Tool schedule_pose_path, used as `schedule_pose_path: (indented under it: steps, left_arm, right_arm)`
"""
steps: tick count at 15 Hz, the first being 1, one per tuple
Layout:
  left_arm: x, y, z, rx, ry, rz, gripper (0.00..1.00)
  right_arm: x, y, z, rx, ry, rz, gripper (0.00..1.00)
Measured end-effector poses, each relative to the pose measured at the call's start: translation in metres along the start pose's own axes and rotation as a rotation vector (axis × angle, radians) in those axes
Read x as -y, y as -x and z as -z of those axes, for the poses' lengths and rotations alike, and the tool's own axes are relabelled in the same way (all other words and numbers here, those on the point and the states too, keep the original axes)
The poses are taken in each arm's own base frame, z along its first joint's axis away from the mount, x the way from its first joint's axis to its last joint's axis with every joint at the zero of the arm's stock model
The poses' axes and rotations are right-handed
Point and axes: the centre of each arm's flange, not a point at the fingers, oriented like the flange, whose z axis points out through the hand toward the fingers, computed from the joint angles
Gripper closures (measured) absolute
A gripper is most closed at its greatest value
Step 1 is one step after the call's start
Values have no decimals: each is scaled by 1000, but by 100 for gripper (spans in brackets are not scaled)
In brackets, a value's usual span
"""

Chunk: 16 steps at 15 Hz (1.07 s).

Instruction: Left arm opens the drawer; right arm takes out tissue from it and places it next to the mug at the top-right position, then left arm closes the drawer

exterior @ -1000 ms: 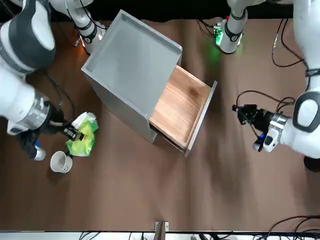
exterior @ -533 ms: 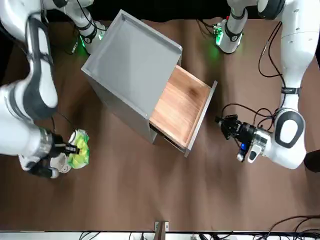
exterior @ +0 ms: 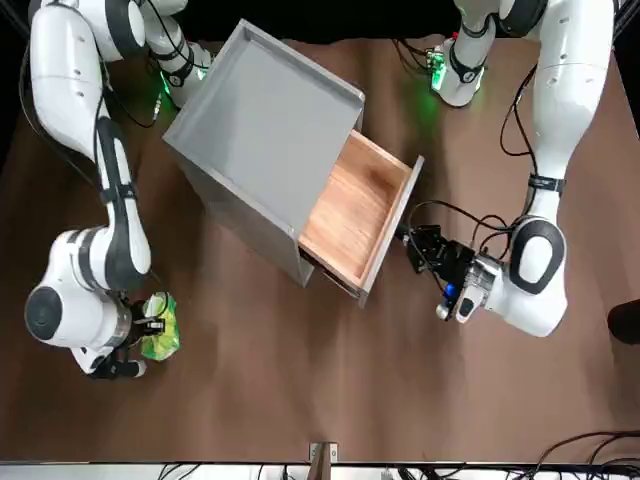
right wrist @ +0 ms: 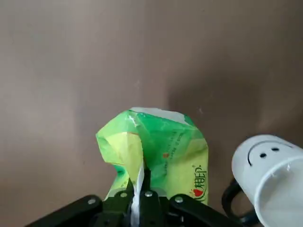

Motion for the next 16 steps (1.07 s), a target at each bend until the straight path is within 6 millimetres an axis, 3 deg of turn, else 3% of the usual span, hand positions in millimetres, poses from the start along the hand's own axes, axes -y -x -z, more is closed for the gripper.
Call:
schedule_pose_path:
  steps: [3,10,13,15,16]
  left_arm:
    - [-14,2,-29,0,-15,23,99]
    - [-45,2,-124,-2,-56,47,99]
    - [-52,4,-147,-1,-53,49,99]
    - [-56,6,-158,-7,-52,56,99]
    - [-59,8,-168,-10,-57,62,99]
  right_arm:
    - [-4,-2,-23,-38,3,-52,98]
    - [-6,2,-69,15,9,-138,98]
    - [-6,3,-80,28,11,-142,96]
    - [-5,3,-81,29,11,-142,81]
    - [-5,3,-80,28,10,-143,62]
